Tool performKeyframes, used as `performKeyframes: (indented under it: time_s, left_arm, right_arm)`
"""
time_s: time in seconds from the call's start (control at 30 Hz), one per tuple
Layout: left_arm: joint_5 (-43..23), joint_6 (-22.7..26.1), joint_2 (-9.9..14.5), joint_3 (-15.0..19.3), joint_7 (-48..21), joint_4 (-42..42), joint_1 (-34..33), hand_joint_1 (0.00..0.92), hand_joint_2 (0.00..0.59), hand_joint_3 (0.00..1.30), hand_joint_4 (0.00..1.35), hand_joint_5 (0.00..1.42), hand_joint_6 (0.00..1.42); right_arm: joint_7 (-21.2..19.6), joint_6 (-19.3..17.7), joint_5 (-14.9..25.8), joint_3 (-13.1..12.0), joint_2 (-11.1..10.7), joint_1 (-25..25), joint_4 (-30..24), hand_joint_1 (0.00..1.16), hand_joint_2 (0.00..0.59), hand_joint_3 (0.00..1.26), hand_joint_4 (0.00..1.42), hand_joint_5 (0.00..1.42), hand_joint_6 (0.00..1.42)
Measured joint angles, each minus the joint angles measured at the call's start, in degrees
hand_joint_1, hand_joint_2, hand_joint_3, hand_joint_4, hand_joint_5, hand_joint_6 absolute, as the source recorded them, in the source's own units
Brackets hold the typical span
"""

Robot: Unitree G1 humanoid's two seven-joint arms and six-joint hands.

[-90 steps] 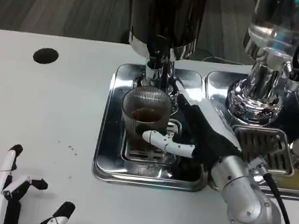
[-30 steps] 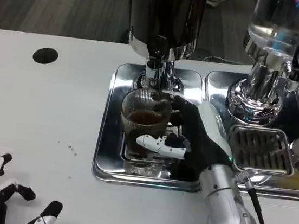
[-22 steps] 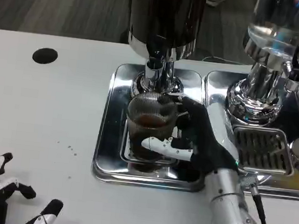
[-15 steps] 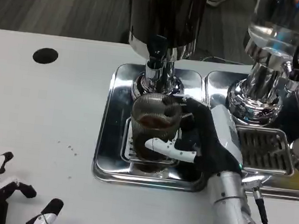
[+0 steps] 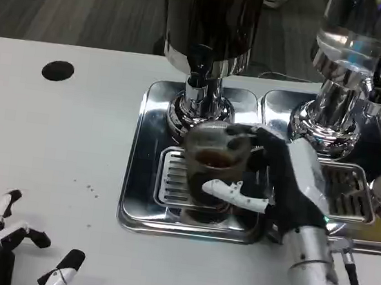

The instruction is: Grasp the cup under the faucet to collect the drink, then remove the cup.

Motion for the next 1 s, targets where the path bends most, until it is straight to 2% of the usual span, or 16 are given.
performKeyframes:
  time_s: [0.23, 0.57, 0.83, 1.0]
  left_arm:
    - [0.1, 0.0, 0.0, -0.6, -0.2, -0.4, -1.1, 0.0, 0.147, 0.65, 0.13, 0.24, 0.15]
    - [0.3, 0.0, 0.0, -2.3, -1.5, -0.7, -4.3, 0.0, 0.147, 0.65, 0.13, 0.24, 0.15]
    - [0.3, -0.6, 0.0, -2.9, -1.5, 0.4, -5.3, 0.0, 0.147, 0.65, 0.13, 0.24, 0.15]
    - [0.2, -1.0, 0.0, -3.0, -1.5, 1.5, -5.5, 0.0, 0.147, 0.65, 0.13, 0.24, 0.15]
  right_arm:
    - [0.8, 0.1, 1.1, -2.6, -1.8, 3.0, -4.8, 0.89, 0.198, 0.75, 0.85, 0.72, 0.59]
    - [1.3, 1.7, 1.1, -6.3, -3.1, 10.7, -14.7, 0.89, 0.203, 0.75, 0.85, 0.72, 0.59]
    - [1.3, 2.1, -0.4, -6.5, -2.9, 18.4, -22.3, 0.89, 0.217, 0.74, 0.84, 0.71, 0.59]
    - [1.2, 1.0, -0.6, -6.5, -3.6, 22.9, -23.3, 0.88, 0.22, 0.73, 0.83, 0.71, 0.59]
